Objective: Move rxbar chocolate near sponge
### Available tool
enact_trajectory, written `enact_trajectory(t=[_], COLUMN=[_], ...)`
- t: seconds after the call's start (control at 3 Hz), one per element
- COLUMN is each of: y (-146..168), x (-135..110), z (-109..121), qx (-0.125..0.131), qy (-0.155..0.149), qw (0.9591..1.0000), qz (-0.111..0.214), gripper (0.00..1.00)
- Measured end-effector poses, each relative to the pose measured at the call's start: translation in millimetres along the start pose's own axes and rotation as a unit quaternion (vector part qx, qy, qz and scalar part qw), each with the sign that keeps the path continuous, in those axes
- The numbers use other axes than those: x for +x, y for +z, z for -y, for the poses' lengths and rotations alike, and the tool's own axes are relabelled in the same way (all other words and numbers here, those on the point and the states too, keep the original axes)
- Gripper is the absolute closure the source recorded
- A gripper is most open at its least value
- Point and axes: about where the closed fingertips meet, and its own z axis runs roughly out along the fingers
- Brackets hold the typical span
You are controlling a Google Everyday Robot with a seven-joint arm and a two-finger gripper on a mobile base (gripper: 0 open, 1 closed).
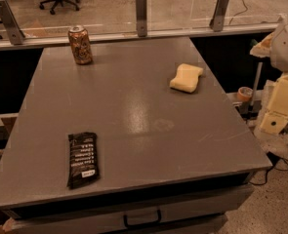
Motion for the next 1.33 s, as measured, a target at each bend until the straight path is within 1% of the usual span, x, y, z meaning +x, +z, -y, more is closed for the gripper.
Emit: enact_trajectory(t=[0.33,0.67,1.0,1.33], y=[2.5,9.5,51.1,87.5], x=[-3.4,-12.4,-73.3,-146.3], z=[1.0,3.5,-6.6,-32.1], qx=[-0.001,-0.006,-0.043,-0.083], qy=[-0.003,-0.009,-0.064,-0.13], qw=[1.0,0.9999,0.9956,0.9819], qz=[0.003,0.01,0.053,0.111], gripper=[0.0,0.0,0.0,0.0])
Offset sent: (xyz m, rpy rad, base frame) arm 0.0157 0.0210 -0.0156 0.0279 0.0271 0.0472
